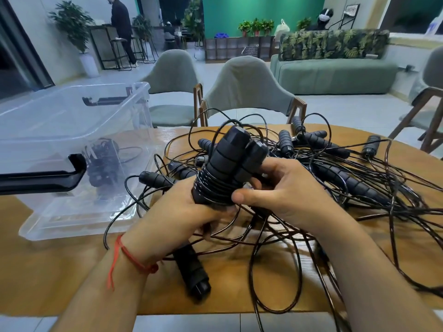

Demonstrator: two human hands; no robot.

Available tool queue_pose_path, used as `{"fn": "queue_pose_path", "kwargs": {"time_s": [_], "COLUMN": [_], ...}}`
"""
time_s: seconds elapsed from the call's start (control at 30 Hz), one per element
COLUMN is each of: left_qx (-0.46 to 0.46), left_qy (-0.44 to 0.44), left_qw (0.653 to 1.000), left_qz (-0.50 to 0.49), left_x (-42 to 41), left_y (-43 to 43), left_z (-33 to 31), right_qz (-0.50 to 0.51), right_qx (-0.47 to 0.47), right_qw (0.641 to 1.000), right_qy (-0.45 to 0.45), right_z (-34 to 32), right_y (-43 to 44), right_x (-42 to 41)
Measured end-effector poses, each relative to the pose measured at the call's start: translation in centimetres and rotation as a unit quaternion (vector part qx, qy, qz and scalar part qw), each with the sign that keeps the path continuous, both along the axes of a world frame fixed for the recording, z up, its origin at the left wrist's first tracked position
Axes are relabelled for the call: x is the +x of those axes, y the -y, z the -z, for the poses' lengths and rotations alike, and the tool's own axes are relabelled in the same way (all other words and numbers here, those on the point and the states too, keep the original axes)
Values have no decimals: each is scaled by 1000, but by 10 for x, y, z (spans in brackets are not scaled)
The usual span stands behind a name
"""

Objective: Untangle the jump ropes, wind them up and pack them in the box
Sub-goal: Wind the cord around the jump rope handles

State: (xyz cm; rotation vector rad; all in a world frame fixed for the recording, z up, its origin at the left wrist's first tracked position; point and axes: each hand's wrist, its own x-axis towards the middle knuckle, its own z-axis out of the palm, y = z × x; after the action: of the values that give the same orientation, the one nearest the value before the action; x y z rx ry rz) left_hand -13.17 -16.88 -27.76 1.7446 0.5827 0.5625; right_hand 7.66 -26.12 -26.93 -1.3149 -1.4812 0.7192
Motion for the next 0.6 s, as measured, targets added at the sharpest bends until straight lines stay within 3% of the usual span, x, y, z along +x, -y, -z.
{"fn": "queue_pose_path", "kwargs": {"time_s": [0.07,0.17,0.47,0.53,0.6], "left_qx": [1,85,345,355,337], "left_qy": [5,-25,-56,-63,-76], "left_qw": [998,982,881,871,884], "left_qz": [-57,-165,-318,-333,-314], "left_x": [3,11,14,17,19], "left_y": [1,3,19,21,22], "left_z": [2,4,18,20,17], "right_qz": [11,34,65,81,90], "right_qx": [18,35,4,12,22], "right_qw": [1000,999,998,995,993], "right_qy": [16,25,-21,-56,-71], "right_z": [-1,0,3,5,6], "right_y": [-1,-3,-9,-10,-11], "right_x": [-4,-15,-44,-50,-49]}}
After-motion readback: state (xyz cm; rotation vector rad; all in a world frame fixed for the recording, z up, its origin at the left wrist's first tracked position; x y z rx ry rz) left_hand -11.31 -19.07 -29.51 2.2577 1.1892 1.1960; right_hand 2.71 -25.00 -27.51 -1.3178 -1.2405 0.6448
